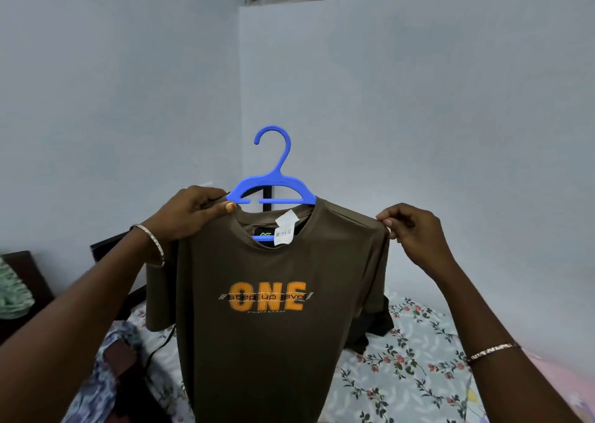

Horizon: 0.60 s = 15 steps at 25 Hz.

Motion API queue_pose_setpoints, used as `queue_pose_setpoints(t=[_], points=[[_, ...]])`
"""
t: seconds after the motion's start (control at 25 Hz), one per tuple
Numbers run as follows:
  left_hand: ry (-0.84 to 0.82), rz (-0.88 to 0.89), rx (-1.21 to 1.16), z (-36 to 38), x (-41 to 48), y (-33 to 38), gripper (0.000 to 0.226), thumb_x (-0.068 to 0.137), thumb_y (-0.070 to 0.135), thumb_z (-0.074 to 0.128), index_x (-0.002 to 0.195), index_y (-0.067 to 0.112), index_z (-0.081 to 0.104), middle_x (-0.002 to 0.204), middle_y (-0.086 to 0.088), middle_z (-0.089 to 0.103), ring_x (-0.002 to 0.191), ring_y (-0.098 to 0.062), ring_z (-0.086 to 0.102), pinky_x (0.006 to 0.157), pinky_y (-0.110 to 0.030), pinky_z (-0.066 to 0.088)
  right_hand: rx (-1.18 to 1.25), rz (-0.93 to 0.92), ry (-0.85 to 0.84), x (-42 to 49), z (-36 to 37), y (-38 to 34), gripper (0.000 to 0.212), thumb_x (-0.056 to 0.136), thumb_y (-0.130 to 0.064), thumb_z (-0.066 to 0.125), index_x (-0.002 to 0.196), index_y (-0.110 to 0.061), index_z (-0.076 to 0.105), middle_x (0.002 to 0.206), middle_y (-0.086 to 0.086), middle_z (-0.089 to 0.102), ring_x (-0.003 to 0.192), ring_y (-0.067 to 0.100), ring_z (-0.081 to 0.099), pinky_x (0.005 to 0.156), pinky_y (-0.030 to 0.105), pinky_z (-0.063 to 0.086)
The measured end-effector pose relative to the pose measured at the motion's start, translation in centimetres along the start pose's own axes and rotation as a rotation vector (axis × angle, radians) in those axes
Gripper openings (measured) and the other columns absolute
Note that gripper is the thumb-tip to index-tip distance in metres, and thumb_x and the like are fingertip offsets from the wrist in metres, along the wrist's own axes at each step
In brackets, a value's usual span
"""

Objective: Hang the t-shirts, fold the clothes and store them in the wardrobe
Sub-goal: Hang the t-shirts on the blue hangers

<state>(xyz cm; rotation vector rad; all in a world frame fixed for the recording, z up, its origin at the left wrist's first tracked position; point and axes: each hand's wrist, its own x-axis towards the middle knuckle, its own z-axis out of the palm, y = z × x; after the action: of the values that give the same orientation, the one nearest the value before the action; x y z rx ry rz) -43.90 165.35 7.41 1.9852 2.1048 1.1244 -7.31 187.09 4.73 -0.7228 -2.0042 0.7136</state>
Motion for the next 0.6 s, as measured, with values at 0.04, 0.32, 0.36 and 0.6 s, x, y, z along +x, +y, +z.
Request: queue_pose_setpoints(t=[0.04,0.32,0.36,0.6], points=[[-0.001,-0.006,-0.011,-0.4,-0.6,-0.2,0.037,0.095,0.051,0.054,0.09,0.019,0.071,0.077,-0.005,0.067,0.073,-0.023,0.062,0.068,-0.038,0.048,0.008,-0.018,0.022,0.0,0.6,-0.4,0.022,0.095,-0.006,0.063,0.09,-0.024,0.073,0.084,-0.014,0.072,0.067,0.009,0.064,0.065,0.023,0.05],[0.0,-0.084,-0.127,-3.9,-5.6,-0.4,0.022,0.097,0.036,0.053,0.086,0.034,0.072,0.072,0.007,0.067,0.064,-0.005,0.059,0.06,-0.016,0.044,0.117,-0.073,0.073,-2.3,5.6,-3.4,0.036,0.077,-0.02,0.086,0.104,-0.023,0.062,0.099,-0.017,0.068,0.087,0.007,0.065,0.074,0.018,0.052],[-0.008,-0.097,-0.137,-4.5,-6.5,-0.4,0.022,0.097,0.035,0.053,0.088,0.034,0.072,0.074,0.007,0.069,0.066,-0.004,0.06,0.062,-0.016,0.046,0.156,-0.079,0.089,-2.4,6.2,-3.8,0.03,0.078,-0.017,0.085,0.1,-0.021,0.064,0.095,-0.016,0.069,0.086,0.008,0.066,0.076,0.021,0.053],[0.045,-0.154,-0.142,-7.8,-13.2,-0.7,0.048,0.089,0.063,0.054,0.094,0.019,0.073,0.077,-0.008,0.07,0.068,-0.012,0.061,0.063,-0.025,0.047,0.289,-0.127,-0.027,-2.9,8.5,-7.0,0.007,0.085,-0.005,0.077,0.087,-0.01,0.072,0.088,-0.002,0.076,0.087,0.012,0.072,0.08,0.018,0.053]])
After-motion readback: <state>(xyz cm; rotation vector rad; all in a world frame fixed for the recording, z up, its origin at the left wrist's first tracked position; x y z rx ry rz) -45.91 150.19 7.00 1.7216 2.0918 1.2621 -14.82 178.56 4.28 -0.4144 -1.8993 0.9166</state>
